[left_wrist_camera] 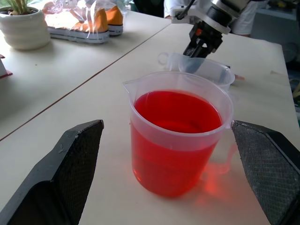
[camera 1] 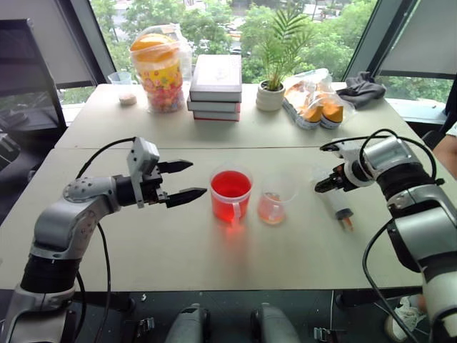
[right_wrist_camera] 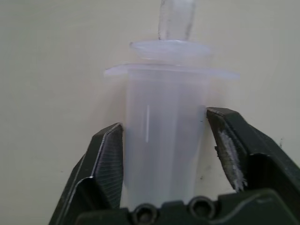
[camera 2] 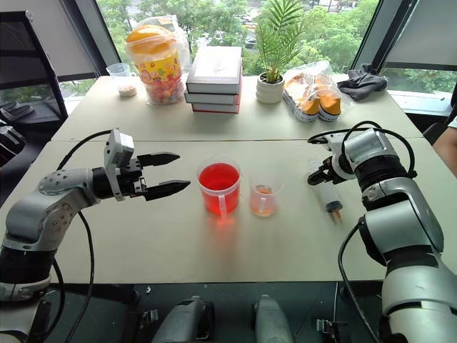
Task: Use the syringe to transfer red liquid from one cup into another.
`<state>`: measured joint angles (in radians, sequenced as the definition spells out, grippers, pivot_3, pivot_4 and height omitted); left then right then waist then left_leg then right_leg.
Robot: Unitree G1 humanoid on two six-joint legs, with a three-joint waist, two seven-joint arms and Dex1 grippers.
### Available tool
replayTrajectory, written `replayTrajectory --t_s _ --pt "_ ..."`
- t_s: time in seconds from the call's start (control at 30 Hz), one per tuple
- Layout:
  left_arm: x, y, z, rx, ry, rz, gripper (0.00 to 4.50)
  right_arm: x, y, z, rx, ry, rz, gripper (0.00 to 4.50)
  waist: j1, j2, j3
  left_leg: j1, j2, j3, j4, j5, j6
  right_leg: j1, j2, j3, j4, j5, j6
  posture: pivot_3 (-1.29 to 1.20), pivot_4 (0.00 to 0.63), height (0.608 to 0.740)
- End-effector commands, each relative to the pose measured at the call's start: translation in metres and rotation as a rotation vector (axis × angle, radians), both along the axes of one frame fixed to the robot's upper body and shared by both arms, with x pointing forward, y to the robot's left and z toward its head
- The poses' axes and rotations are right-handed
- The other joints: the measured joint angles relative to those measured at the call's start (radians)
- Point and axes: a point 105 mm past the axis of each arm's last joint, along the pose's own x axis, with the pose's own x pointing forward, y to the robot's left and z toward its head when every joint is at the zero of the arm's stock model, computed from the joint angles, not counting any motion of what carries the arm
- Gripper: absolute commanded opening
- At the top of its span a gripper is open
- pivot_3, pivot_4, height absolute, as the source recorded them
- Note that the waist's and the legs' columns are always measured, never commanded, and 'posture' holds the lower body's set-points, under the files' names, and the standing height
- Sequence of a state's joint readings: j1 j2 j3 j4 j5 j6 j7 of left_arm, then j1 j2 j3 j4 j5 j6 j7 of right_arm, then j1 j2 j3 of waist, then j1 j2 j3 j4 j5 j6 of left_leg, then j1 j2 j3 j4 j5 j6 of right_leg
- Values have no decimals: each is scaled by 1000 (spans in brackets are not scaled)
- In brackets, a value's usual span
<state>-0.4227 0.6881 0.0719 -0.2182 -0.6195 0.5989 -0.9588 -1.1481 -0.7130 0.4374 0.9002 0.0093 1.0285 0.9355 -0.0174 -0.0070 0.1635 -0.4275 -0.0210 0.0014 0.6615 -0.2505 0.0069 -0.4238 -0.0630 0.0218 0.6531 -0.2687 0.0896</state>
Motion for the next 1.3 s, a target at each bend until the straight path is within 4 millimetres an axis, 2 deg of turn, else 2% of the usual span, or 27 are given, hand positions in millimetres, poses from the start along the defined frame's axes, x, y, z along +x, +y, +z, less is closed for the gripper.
replayTrajectory --t_s 0.03,0.13,0.2,0.27,0.33,0.4,0.47,0.53,0.6,0.67,0.83,0.93,1.07,1.13,1.3 --pt "-2 2 11 -6 -66 12 4500 2 3 1 -51 -5 77 1429 0 0 0 0 0 0 0 0 0 0 0 0 0 0 0 0 150 740" --pt "-1 3 12 -7 -69 16 4500 0 2 2 -62 -8 100 1420 0 0 0 0 0 0 0 0 0 0 0 0 0 0 0 0 150 740" --pt "0 5 12 -3 -76 22 4500 1 0 12 -71 -43 118 1420 0 0 0 0 0 0 0 0 0 0 0 0 0 0 0 0 150 740" --pt "1 7 14 0 -83 25 4500 5 -4 30 -73 -111 107 1420 1 0 0 0 0 0 0 0 0 0 0 0 0 0 0 0 150 740" --pt "1 10 17 2 -93 30 4500 11 -4 62 -72 -248 122 1420 3 2 1 0 0 0 0 0 0 -1 0 0 0 0 0 0 150 740" --pt "3 12 20 0 -99 35 4500 15 12 108 -1 -452 179 1420 4 2 1 -1 0 0 0 0 0 -1 0 0 0 0 0 0 150 740" --pt "5 14 22 2 -102 35 4500 10 36 156 117 -687 253 1420 2 2 1 -1 0 0 -1 0 0 -2 0 0 0 0 0 0 150 740" --pt "6 17 25 1 -102 31 4500 0 56 186 227 -845 308 1420 1 2 1 -1 0 0 -2 0 0 -2 1 0 0 0 0 0 150 740" --pt "7 19 30 -2 -104 25 4500 -19 86 209 388 -975 415 1420 2 2 1 0 1 0 -2 0 0 -2 1 0 1 0 0 0 150 740" --pt "9 22 36 -5 -106 20 4500 -39 112 223 542 -1058 514 1420 3 2 1 0 1 -1 -2 0 0 -1 1 0 1 0 0 0 150 740" --pt "11 28 46 7 -110 3 4500 -60 154 228 807 -1151 619 1420 4 1 1 0 0 -1 0 0 0 0 0 0 3 0 1 0 150 740" --pt "14 27 54 14 -120 1 4500 -67 172 218 932 -1217 650 1420 6 0 0 0 0 -1 0 0 0 0 0 -1 3 0 1 0 150 740" --pt "17 31 63 21 -124 -2 4500 -63 195 194 993 -1198 645 1420 1 1 0 0 0 -1 1 0 0 -1 1 -1 3 0 1 0 150 740" --pt "19 30 69 19 -125 -11 4500 -63 200 174 994 -1175 655 1420 0 1 0 0 0 -1 1 1 -1 -1 1 -1 5 0 1 0 150 740" --pt "25 25 88 -26 -128 -37 4500 -61 215 140 951 -1165 675 1420 0 1 0 0 0 -1 1 1 -1 -1 2 -2 7 0 1 0 150 740"
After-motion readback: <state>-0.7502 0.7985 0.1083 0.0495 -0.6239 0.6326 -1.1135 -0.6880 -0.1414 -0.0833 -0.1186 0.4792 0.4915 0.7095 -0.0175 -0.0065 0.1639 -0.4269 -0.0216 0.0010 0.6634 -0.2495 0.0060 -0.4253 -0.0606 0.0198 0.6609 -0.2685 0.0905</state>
